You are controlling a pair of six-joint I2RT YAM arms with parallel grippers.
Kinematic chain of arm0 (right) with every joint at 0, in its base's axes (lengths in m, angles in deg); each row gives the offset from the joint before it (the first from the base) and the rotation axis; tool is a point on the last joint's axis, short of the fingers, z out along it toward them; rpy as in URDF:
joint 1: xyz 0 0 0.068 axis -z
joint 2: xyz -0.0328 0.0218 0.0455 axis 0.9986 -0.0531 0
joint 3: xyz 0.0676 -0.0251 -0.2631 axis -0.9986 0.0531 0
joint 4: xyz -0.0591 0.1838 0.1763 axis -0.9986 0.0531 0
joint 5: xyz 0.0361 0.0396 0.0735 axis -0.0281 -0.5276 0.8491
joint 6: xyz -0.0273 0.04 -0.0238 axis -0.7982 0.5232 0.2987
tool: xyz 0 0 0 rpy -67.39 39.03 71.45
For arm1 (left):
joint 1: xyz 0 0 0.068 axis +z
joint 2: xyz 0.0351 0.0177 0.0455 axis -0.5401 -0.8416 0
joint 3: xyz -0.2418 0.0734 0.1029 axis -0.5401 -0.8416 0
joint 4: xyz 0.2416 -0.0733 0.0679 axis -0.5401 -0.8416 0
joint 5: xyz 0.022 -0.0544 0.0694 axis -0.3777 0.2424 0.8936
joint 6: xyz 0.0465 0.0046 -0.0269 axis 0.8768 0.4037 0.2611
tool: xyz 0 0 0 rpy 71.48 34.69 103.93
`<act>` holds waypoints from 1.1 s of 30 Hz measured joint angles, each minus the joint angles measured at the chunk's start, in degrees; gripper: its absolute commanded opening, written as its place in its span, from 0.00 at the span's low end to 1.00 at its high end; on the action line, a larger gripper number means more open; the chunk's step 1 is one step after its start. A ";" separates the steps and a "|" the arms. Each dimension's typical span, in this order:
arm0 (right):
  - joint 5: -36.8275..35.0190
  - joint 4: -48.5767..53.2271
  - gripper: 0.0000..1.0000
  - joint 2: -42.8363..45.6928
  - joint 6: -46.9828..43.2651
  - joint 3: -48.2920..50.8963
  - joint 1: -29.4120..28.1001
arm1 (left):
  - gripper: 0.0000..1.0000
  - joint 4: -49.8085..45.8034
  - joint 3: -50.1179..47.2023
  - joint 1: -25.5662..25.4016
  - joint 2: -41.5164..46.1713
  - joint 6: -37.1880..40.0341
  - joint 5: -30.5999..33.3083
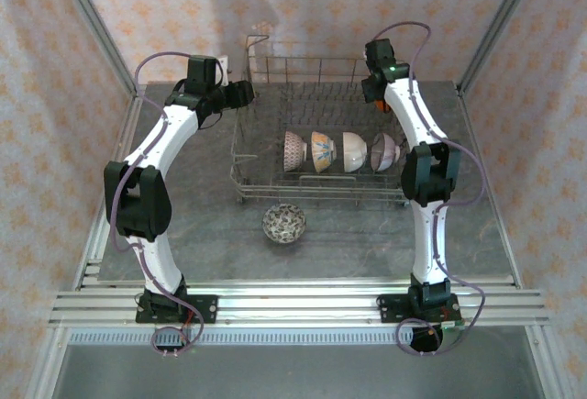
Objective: Load the bowls into the dish rack
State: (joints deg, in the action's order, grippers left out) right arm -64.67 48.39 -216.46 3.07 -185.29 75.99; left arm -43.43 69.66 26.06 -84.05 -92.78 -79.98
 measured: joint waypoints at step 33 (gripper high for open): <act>5.95 0.48 0.83 0.04 0.87 -2.03 1.95 | 0.56 -0.79 -2.32 -0.17 2.10 0.04 0.00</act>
State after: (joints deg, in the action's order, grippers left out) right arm -58.73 48.87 -216.42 3.94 -187.33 77.94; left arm -44.22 67.34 25.88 -81.95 -92.73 -79.98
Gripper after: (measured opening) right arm 0.817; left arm 0.557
